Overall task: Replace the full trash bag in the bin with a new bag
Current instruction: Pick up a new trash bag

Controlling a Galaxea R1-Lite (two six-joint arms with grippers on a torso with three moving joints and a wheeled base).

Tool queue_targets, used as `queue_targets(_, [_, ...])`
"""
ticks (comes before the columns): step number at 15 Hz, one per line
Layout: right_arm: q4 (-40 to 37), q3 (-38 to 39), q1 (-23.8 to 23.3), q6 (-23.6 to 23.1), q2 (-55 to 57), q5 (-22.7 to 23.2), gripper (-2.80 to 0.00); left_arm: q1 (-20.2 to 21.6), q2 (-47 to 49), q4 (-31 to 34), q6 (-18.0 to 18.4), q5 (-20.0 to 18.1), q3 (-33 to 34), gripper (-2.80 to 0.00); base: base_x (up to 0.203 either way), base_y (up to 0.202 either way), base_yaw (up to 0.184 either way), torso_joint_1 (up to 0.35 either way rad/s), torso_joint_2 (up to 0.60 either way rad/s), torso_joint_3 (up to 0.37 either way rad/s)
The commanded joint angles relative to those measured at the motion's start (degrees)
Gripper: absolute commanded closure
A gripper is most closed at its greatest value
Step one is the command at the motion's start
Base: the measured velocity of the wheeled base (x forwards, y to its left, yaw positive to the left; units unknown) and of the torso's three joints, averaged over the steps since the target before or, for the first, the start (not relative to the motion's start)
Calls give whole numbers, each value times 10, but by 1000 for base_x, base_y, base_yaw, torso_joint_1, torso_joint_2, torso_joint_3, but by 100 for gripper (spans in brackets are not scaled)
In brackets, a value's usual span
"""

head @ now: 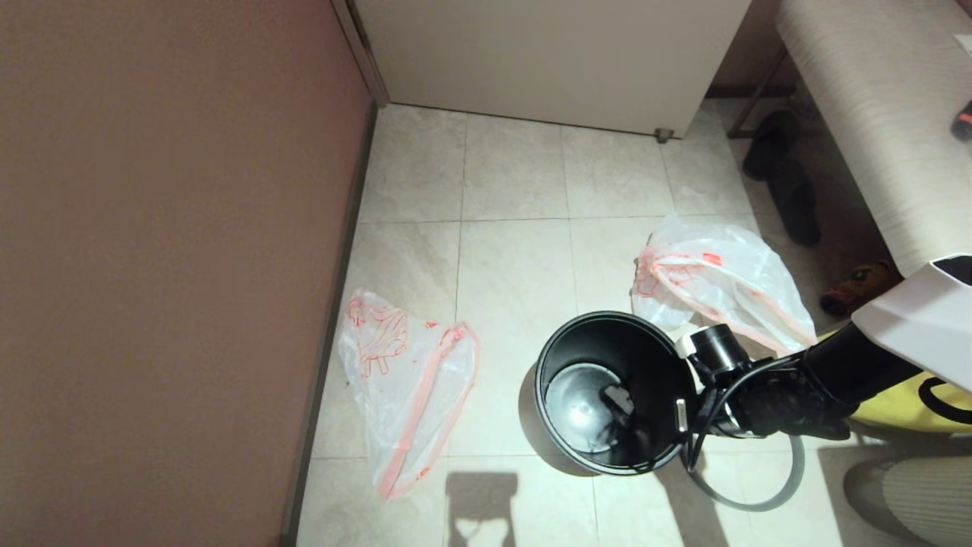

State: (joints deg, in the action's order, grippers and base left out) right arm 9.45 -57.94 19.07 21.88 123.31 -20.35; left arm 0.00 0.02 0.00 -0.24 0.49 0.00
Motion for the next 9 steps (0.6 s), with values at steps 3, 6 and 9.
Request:
queue_targets(3, [0,15,22,2,-37,3,0,0,0,0,0,0,0,0,0,0,0,0,0,0])
queue_targets(6, [-9,62,16,6,-104,25,0,0,0,0,0,0,0,0,0,0,0,0,0,0])
queue_targets(9, [-12,131,12,8,-185,29,0,0,0,0,0,0,0,0,0,0,0,0,0,0])
